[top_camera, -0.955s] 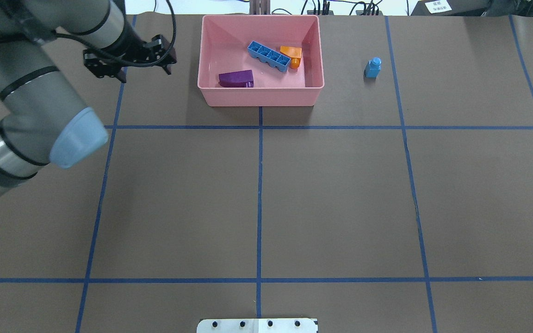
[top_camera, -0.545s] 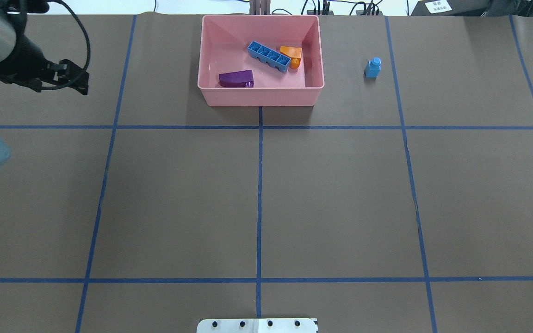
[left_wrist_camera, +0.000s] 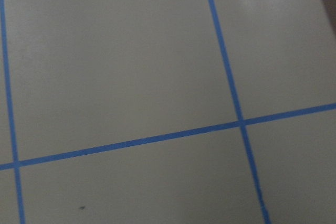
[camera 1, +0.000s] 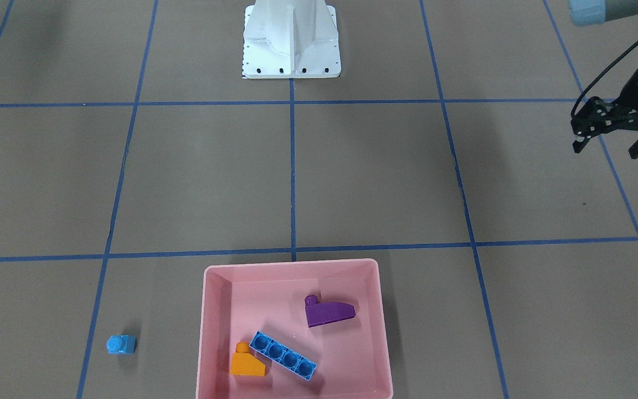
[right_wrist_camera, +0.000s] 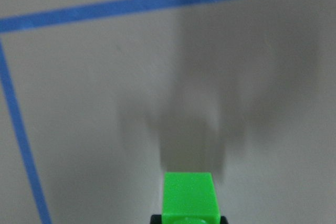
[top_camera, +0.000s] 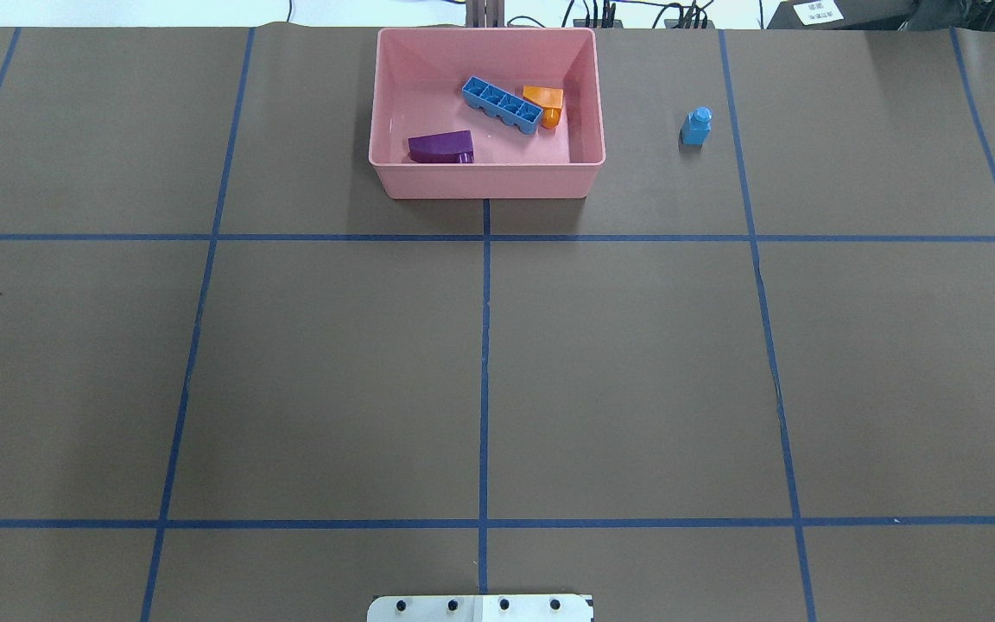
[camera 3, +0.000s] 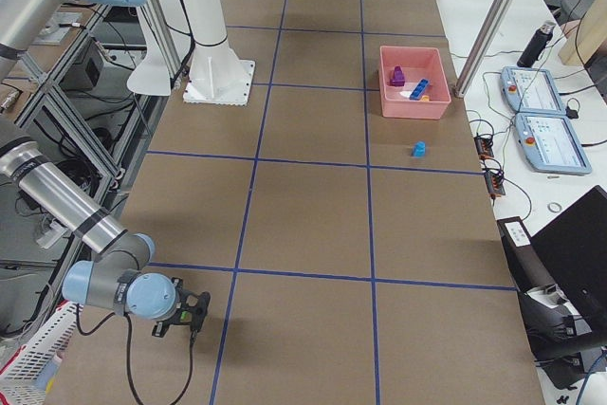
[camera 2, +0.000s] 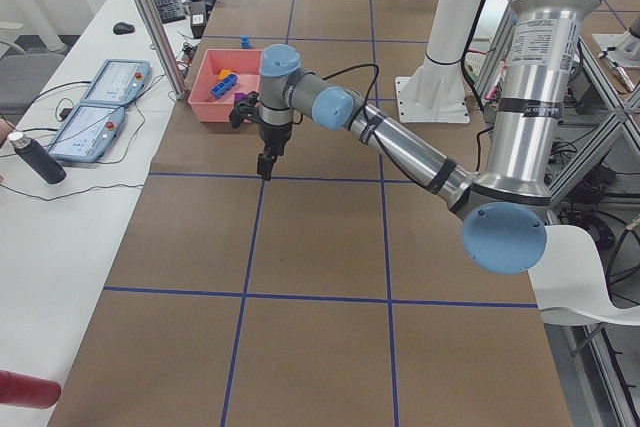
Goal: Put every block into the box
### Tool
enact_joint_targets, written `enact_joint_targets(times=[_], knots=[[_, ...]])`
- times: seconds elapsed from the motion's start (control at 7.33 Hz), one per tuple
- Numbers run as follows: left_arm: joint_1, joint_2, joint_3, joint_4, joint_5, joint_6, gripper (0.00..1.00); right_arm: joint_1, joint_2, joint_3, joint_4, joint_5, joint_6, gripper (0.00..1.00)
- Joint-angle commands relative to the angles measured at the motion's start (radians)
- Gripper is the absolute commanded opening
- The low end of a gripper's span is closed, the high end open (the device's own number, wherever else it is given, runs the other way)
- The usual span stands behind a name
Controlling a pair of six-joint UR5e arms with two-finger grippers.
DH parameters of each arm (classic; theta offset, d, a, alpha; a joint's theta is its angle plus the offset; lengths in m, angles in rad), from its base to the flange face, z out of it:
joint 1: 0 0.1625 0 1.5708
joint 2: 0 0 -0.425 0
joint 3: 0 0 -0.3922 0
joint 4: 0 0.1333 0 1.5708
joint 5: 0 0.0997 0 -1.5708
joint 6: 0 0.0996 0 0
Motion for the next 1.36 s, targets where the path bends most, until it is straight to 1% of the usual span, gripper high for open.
enact_joint_targets(times=[0.0,0.27,0.41,0.55,0.68,0.82,0.95,1.09,1.23], knots=[[-0.06,0.111,-0.029,0.001,-0.003,0.174,1.0,0.005,0.21,0.186,-0.187,0.009,0.169,0.0],[-0.08,0.212,-0.07,0.002,-0.006,0.263,1.0,-0.01,0.623,0.19,-0.538,0.008,0.197,0.0],[-0.135,0.237,-0.072,0.007,-0.043,0.288,1.0,-0.062,0.823,0.158,-0.688,-0.003,0.201,0.0],[-0.191,0.252,-0.054,0.031,-0.11,0.361,1.0,-0.139,1.008,0.077,-0.723,-0.023,0.28,0.0],[-0.248,0.254,-0.04,0.094,-0.146,0.403,1.0,-0.227,1.156,0.025,-0.721,-0.073,0.432,0.0],[-0.269,0.257,-0.038,0.128,-0.147,0.406,1.0,-0.297,1.299,-0.033,-0.721,-0.116,0.556,0.0],[-0.287,0.257,-0.038,0.18,-0.147,0.406,1.0,-0.369,1.409,-0.101,-0.713,-0.133,0.679,0.0],[-0.287,0.258,-0.04,0.192,-0.146,0.408,1.0,-0.414,1.575,-0.255,-0.667,-0.156,0.776,0.0],[-0.289,0.258,-0.04,0.194,-0.146,0.408,1.0,-0.447,1.676,-0.405,-0.552,-0.172,0.886,0.0]])
